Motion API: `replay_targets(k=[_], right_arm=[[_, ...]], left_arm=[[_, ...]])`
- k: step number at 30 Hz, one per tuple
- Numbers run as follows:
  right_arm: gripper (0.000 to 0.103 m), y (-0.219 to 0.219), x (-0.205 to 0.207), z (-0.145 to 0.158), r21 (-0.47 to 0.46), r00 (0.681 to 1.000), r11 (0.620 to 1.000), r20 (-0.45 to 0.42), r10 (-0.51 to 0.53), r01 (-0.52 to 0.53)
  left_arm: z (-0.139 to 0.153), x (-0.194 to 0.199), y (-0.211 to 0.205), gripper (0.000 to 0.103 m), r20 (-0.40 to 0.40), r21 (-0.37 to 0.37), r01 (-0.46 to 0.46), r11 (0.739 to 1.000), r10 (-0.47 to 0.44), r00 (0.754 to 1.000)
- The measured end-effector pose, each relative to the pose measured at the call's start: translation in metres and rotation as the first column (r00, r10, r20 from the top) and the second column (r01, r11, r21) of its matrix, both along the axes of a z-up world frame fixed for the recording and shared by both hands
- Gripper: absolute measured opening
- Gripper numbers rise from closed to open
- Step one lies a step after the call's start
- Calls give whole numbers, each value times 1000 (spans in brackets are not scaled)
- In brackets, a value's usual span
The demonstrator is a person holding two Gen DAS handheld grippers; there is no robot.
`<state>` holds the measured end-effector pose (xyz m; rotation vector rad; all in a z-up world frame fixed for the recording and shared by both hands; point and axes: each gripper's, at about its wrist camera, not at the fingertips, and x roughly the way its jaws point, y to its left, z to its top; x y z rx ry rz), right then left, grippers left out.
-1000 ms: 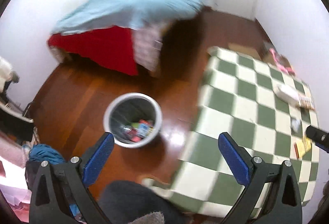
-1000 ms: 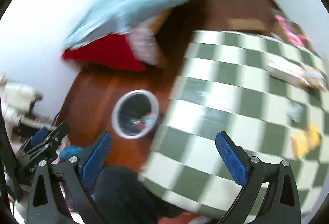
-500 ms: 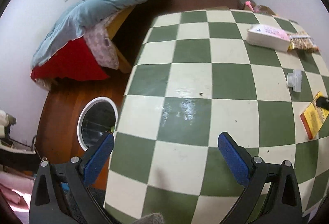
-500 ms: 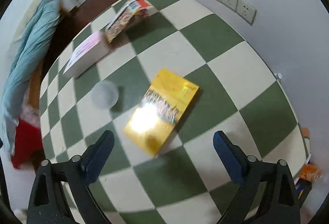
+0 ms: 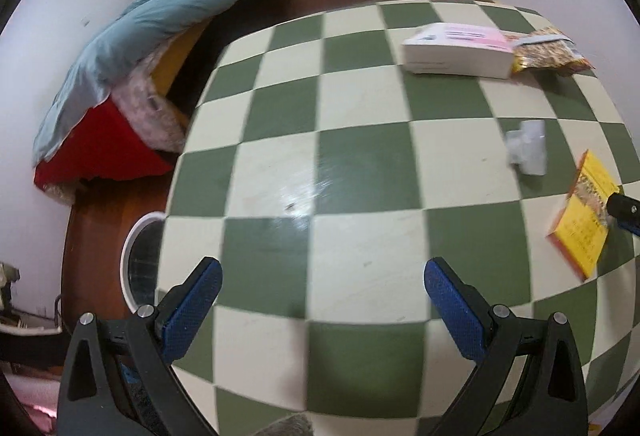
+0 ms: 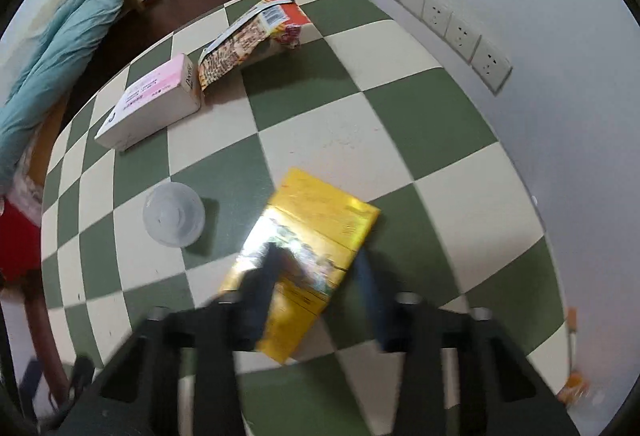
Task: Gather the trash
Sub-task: 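Swing both tools back over the checkered table, then grasp the yellow cigarette box with the right tool while the left tool grasps the clear cup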
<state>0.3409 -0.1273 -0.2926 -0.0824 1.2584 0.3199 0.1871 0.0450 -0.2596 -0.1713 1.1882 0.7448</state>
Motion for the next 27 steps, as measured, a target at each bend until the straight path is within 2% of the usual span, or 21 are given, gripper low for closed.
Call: replay_targets(k=[2,3,5,6,7,9,11,15,18,21,23,24,27], right_arm=[[24,-16,9,1,48,999,999,-31,-12,13],[24,-25,14,1,113,997,993,-76,-23,32],[27,-33,21,-5,151,986,985,-153,-62,85],[37,-34,22,-6,165,984,982,-166,-65,93],[53,-32,22,-6,172,984,981,-167,-63,92],[62,-17,20,-6,158,988,985,-147,-41,64],[62,-3,18,-6,130,992,991,-129,-13,30],[64,34,1,-8,-8,998,999,-47,38,-38],[64,43,1,-8,-35,998,997,-17,64,-64],[63,44,2,-8,-32,996,996,-22,82,-83],[53,40,4,-7,-23,996,996,-23,82,-83],[41,38,5,-4,-15,996,996,-14,86,-86],[37,29,15,-3,15,996,997,-50,71,-70]], left_arm=[[-3,9,-4,103,-18,27,5,1000,-4,1000],[-6,12,-5,103,-27,30,6,1000,-5,1000],[-13,15,-2,103,-41,7,12,1000,-11,999],[-18,16,0,103,-50,-24,17,1000,-18,999],[-23,17,4,103,-57,-65,17,998,-20,998],[-30,16,12,103,-67,-132,4,991,-13,998],[-31,13,19,103,-60,-156,-15,988,6,998],[-31,9,27,103,-55,-149,-47,988,39,998],[-32,9,28,103,-51,-153,-57,987,50,997],[-30,8,30,103,-45,-149,-61,987,55,997],[-29,8,33,103,-38,-152,-62,986,57,998],[-28,8,33,103,-36,-153,-65,986,60,998],[-25,6,37,103,-30,-149,-82,986,78,996]])
